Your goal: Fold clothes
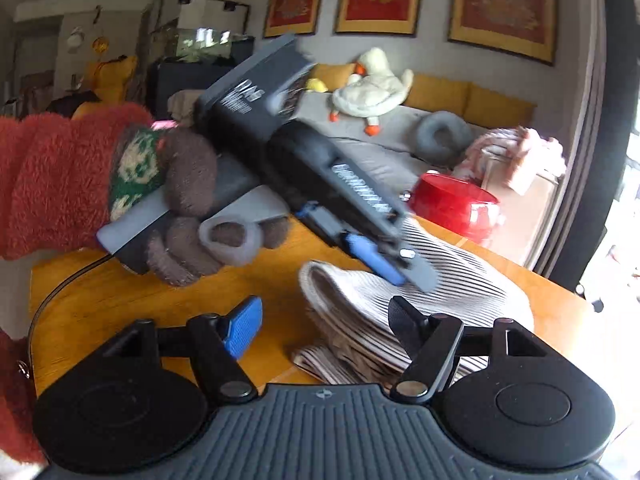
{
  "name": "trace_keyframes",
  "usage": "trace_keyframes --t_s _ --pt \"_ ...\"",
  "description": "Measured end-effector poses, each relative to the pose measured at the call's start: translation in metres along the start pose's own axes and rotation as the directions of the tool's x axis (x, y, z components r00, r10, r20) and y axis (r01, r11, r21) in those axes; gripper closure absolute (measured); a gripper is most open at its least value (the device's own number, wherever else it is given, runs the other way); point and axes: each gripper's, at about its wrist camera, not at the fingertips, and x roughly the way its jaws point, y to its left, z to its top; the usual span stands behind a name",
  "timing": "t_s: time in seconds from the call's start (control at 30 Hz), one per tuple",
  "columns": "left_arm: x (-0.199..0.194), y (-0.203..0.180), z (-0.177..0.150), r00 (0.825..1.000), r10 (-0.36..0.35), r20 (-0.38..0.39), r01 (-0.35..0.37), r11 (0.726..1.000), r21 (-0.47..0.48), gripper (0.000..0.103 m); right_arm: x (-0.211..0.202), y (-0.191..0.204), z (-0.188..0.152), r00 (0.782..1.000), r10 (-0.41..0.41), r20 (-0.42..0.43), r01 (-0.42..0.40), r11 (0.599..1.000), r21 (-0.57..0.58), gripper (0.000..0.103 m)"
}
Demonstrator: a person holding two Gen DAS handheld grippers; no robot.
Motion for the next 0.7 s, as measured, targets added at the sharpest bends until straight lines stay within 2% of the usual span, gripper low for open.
trace_keyframes --t_s 0.13,0.23,0.3,0.4,0.47,0.57,0.63,0.7 --pt "-0.004 -0.002 -0.006 1.0 0.017 0.001 -0.017 1.0 -0.005 0.058 -0.022 -0.042 -0.004 0.995 -0.066 0.069 0.05 0.977 0.208 0.032" --pt "-0.003 -0.006 -0.007 0.999 0.036 0.007 -0.036 0.999 0.0 0.055 -0.026 -0.074 -0.011 0.981 -0.148 0.128 0.082 0.906 0.416 0.03" --pt "-0.003 -0.008 -0.007 0.999 0.046 0.012 -0.046 0.999 0.002 0.053 -0.019 -0.092 -0.018 0.971 -0.213 0.112 0.128 0.853 0.506 0.025" --pt "-0.007 -0.013 -0.007 0.998 0.065 0.024 -0.065 0.998 0.002 0.053 0.004 -0.11 -0.03 0.975 -0.22 0.043 0.157 0.808 0.568 0.025" --pt "-0.014 -0.016 -0.006 0.995 0.086 0.045 -0.087 0.996 0.012 0.05 0.019 -0.119 -0.038 0.983 -0.183 -0.007 0.151 0.783 0.604 0.025" --pt "-0.019 -0.019 -0.008 0.992 0.115 0.057 -0.117 0.993 0.025 0.035 0.024 -0.124 -0.049 0.99 -0.143 -0.008 0.112 0.74 0.664 0.025" --pt "-0.018 -0.019 -0.009 0.991 0.124 0.05 -0.125 0.992 0.024 0.029 0.026 -0.127 -0.051 0.99 -0.143 -0.012 0.115 0.744 0.658 0.026" --pt "-0.015 -0.017 -0.012 0.99 0.133 0.036 -0.134 0.991 0.021 0.028 0.026 -0.124 -0.052 0.99 -0.143 -0.018 0.121 0.756 0.644 0.026"
